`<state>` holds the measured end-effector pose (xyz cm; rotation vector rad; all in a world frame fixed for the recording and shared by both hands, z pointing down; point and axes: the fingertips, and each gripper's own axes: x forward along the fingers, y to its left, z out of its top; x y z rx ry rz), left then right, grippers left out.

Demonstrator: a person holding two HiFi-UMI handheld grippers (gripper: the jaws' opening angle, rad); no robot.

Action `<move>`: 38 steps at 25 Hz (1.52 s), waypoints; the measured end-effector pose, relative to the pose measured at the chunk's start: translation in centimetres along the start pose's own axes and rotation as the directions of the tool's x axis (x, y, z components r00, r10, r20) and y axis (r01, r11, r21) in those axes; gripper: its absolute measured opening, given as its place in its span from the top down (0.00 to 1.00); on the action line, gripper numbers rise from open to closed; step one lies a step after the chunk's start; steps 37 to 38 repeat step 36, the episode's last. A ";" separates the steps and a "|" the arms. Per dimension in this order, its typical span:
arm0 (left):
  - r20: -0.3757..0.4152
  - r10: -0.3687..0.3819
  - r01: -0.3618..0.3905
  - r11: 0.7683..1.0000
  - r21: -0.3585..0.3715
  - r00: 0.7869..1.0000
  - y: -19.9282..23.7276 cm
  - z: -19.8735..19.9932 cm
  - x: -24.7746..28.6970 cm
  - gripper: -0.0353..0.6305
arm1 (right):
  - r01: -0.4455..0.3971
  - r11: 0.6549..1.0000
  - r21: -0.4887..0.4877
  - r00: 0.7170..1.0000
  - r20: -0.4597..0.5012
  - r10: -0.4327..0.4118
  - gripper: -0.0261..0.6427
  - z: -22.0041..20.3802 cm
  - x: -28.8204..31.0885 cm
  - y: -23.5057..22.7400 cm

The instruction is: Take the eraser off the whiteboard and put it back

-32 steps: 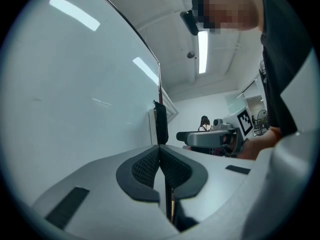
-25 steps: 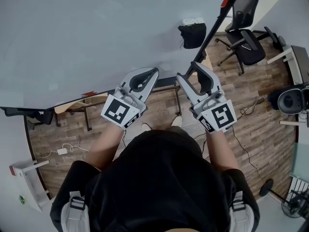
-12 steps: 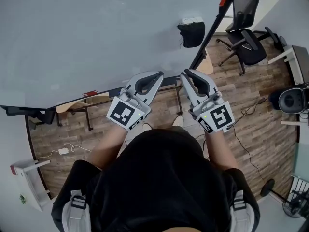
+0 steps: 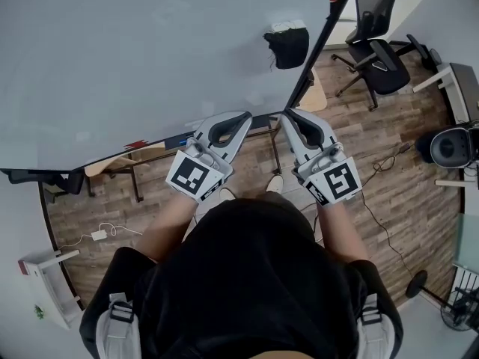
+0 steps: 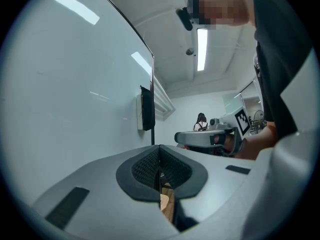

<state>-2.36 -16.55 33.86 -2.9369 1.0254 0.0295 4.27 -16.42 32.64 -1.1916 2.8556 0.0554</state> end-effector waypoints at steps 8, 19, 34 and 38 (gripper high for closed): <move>-0.002 -0.018 0.018 1.000 0.003 1.000 -1.1 -0.2 0.4 0.95 | 0.000 1.000 0.015 1.000 -0.001 0.000 0.96 -0.3 -0.9 0.0; -0.003 -0.014 0.014 1.000 0.001 1.000 -1.3 -0.2 0.5 0.95 | 0.004 1.000 0.009 1.000 -0.006 -0.004 0.96 -0.4 -1.5 -0.1; 0.002 -0.001 0.001 1.000 0.005 1.000 -1.0 0.0 0.7 0.95 | -0.017 1.000 0.003 1.000 0.004 0.017 0.96 -0.2 -1.0 -0.2; 0.003 0.001 -0.001 1.000 0.006 1.000 -1.0 0.1 0.8 0.95 | -0.021 1.000 0.001 1.000 0.005 0.021 0.96 -0.1 -0.9 -0.2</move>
